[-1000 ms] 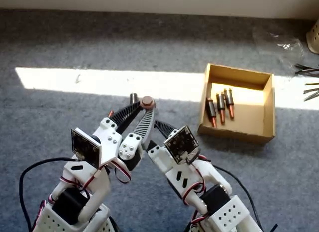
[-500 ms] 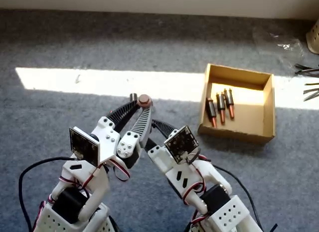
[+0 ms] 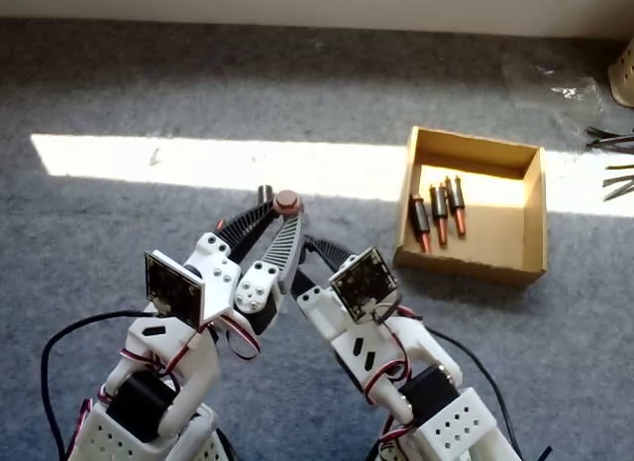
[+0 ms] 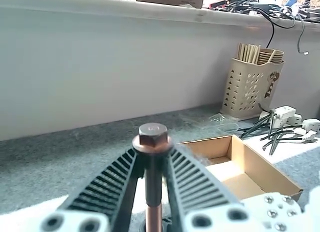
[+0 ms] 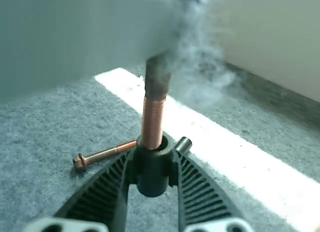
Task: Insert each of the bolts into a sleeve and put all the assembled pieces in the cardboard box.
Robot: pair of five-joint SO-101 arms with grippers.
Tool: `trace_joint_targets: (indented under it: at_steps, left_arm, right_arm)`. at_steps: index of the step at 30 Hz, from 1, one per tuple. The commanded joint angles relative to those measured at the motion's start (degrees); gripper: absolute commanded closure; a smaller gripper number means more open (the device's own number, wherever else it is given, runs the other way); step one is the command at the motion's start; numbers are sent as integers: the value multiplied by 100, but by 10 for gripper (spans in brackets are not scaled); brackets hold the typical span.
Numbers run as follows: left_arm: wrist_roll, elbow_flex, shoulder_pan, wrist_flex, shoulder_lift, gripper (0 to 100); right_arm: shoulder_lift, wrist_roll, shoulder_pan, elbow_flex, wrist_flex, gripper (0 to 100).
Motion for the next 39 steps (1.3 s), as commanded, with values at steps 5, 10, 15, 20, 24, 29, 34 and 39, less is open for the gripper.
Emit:
trace_joint_targets:
  at_steps: [5,10,15,20,24,29,34,39]
  left_arm:
    - [9,-4,-75,9,-22,995]
    - [-9,251,-75,-18,-57,995]
    - [0,224,-251,-18,-57,995]
    - [0,224,-259,-18,-57,995]
    - [9,224,-242,-18,-57,995]
    - [9,215,-233,-18,-57,995]
    - [18,215,-224,-18,-57,995]
    - [79,163,-215,-18,-57,995]
  right_arm:
    - [-84,26,101,-127,-171,994]
    - [-84,26,-84,-127,-163,994]
    - [-84,26,-110,-127,-154,994]
    - [-84,26,-119,-127,-154,994]
    - [-84,26,-127,-127,-154,994]
    - [-84,53,-233,-136,-154,994]
    - [-84,53,-233,-136,-154,994]
    - [-84,53,-224,-136,-154,994]
